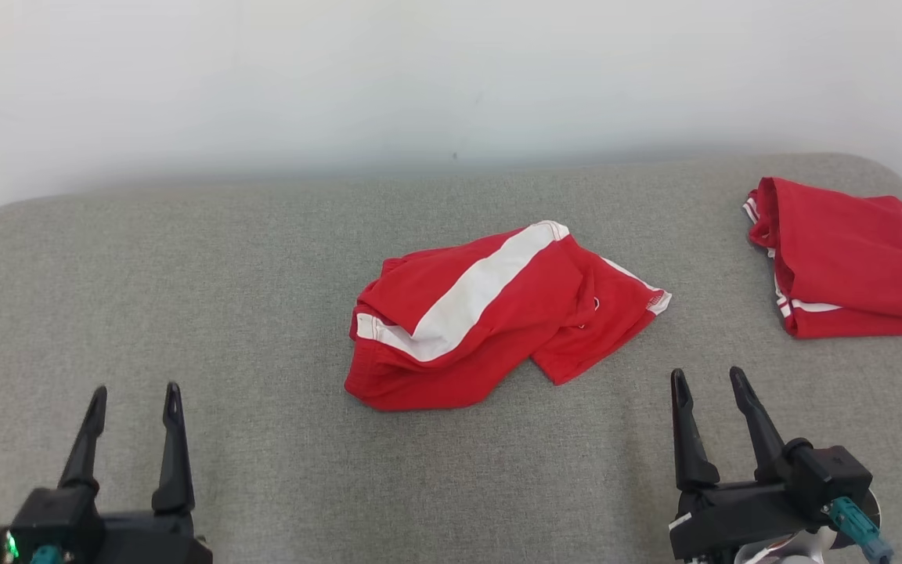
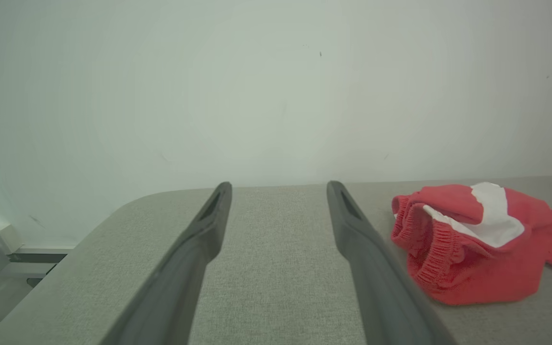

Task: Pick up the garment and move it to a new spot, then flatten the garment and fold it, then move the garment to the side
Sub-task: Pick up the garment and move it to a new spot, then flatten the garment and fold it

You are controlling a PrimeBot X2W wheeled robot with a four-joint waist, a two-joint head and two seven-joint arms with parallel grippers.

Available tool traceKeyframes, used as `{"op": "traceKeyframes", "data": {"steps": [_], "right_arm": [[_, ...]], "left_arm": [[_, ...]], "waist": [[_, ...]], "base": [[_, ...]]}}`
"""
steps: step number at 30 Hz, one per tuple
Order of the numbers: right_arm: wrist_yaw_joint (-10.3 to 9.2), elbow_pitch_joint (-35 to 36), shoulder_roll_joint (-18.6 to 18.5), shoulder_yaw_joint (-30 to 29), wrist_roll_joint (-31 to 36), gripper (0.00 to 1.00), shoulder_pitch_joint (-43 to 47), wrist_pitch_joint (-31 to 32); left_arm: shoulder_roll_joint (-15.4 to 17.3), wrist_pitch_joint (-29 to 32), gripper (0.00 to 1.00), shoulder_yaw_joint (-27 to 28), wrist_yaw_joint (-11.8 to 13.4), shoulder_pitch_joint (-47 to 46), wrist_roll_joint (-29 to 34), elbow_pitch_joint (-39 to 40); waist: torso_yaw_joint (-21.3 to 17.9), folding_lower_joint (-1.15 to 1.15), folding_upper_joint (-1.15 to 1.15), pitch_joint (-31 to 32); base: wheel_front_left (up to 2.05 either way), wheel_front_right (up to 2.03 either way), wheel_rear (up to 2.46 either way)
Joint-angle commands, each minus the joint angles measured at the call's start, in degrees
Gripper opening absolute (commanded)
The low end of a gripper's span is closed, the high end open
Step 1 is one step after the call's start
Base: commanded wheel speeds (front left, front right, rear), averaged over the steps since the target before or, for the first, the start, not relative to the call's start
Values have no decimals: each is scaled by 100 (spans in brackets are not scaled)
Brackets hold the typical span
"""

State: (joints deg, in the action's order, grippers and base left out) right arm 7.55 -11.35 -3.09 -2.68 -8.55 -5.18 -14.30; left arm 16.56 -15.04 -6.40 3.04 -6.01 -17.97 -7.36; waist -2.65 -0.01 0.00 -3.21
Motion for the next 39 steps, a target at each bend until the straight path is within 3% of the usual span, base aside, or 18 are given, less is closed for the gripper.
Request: {"op": "traceKeyframes", "data": {"steps": [1, 18, 39], "right_arm": [[-16, 3, 2, 16, 24, 100, 80, 5], [-16, -108, 3, 70, -45, 100, 326, -12], [-16, -235, -16, 146, 2, 100, 294, -45]], "left_arm": [[-29, -12, 100, 7, 41, 150, -17, 50], [-225, -17, 100, 136, -72, 959, -34, 237], [-517, -18, 100, 414, -250, 1013, 265, 110]], "waist": [[15, 1, 0, 41], [101, 1, 0, 143], [101, 1, 0, 63]], "base": [[0, 0, 0], [0, 0, 0], [0, 0, 0]]}}
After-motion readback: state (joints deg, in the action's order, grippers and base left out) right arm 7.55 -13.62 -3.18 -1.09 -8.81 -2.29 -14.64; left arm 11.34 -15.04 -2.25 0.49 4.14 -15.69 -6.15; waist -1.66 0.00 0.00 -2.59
